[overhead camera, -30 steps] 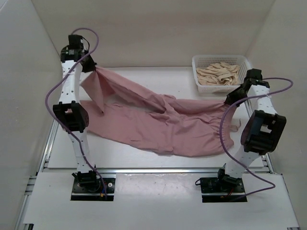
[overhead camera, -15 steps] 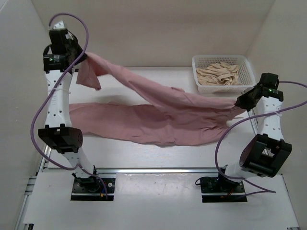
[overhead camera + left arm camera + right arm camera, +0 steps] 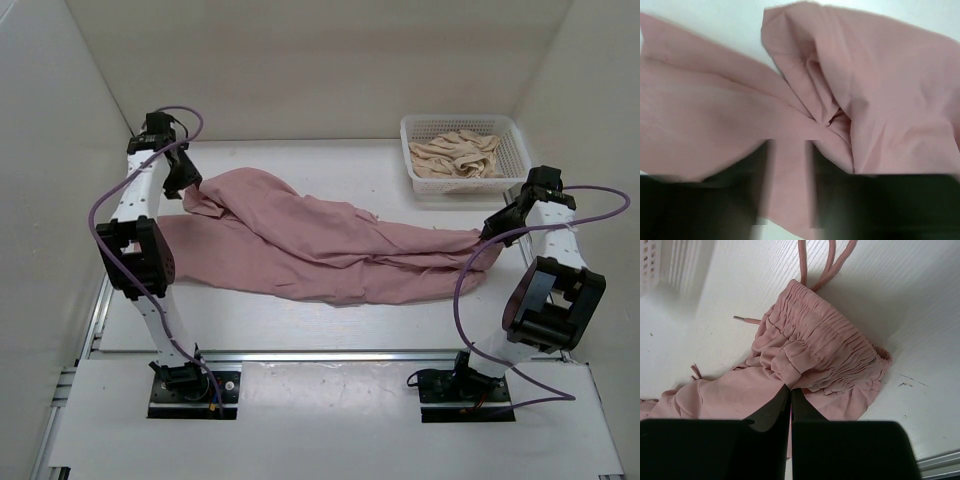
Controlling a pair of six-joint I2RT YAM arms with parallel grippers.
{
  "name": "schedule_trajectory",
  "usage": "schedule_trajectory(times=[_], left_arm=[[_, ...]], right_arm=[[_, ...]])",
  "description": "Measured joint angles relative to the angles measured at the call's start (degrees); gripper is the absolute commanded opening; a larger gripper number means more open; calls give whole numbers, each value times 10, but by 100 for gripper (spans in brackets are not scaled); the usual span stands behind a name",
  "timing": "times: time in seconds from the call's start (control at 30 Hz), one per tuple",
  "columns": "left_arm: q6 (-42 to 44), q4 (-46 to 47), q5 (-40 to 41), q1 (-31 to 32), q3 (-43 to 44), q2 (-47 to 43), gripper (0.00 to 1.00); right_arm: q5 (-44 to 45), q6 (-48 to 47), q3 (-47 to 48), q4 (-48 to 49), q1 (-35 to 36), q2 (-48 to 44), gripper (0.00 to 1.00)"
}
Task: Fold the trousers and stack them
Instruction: Flatten the trousers out
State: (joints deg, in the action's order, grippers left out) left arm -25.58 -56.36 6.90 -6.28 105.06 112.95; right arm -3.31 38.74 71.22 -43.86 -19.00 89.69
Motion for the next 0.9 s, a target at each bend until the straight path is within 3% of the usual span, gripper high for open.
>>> schedule_trajectory(times=[0.1, 0.13, 0.5, 0.6, 0.77, 0.9], left_arm=[[-5, 2, -4, -1, 32, 2, 95], [-7, 2, -7, -2, 45, 9, 100], [-34, -4, -101, -27, 221, 235, 100], [-37, -10, -144, -31, 226, 287, 11], [-24, -35, -203, -30, 268, 307, 11], [-23, -33, -205, -26, 376, 300, 11]], right_arm=[[0, -2, 0, 3, 0, 0, 0], [0, -2, 0, 4, 0, 0, 0], [-3, -4, 0, 6, 0, 0, 0], [-6, -4, 0, 6, 0, 0, 0], [-9, -10, -3, 9, 0, 0, 0], [-8, -13, -26, 18, 0, 0, 0]])
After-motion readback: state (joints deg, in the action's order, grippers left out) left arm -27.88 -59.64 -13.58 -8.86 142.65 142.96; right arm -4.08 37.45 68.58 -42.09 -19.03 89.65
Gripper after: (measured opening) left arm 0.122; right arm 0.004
